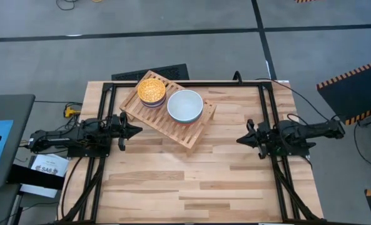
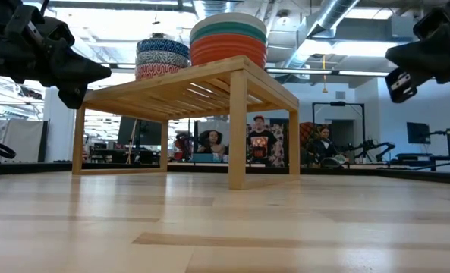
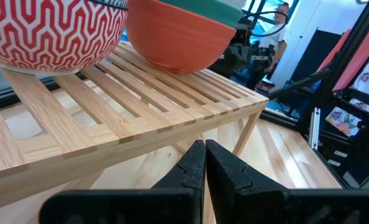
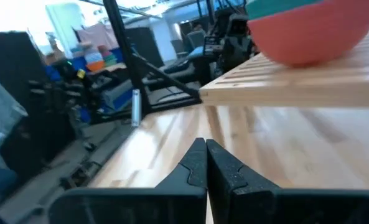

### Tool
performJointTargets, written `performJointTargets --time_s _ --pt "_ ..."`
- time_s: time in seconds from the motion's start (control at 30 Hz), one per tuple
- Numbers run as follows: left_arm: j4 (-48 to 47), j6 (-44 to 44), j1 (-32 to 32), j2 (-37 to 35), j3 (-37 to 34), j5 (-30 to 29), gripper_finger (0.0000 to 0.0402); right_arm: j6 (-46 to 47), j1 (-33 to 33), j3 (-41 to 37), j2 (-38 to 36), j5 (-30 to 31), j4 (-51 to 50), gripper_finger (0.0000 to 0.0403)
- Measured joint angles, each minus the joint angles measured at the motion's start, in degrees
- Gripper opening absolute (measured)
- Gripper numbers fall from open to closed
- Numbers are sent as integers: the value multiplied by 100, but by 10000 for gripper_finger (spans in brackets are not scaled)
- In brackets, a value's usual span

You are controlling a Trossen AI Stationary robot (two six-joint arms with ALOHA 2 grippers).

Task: Place and stack bowls onto a shelf
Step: Return to Home Position

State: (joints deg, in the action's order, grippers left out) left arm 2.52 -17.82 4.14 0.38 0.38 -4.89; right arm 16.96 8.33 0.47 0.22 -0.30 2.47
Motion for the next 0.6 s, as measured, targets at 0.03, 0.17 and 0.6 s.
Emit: performJointTargets --time_s 0.03,0.17,0.6 --pt "-2 0 2 -8 0 -2 0 -156 3 0 -12 1 -50 18" --pt "-6 0 0 3 0 -2 0 -457 -25 -2 18 31 -92 21" --pt "-2 0 0 4 0 0 0 -198 -34 -6 95 44 -136 46"
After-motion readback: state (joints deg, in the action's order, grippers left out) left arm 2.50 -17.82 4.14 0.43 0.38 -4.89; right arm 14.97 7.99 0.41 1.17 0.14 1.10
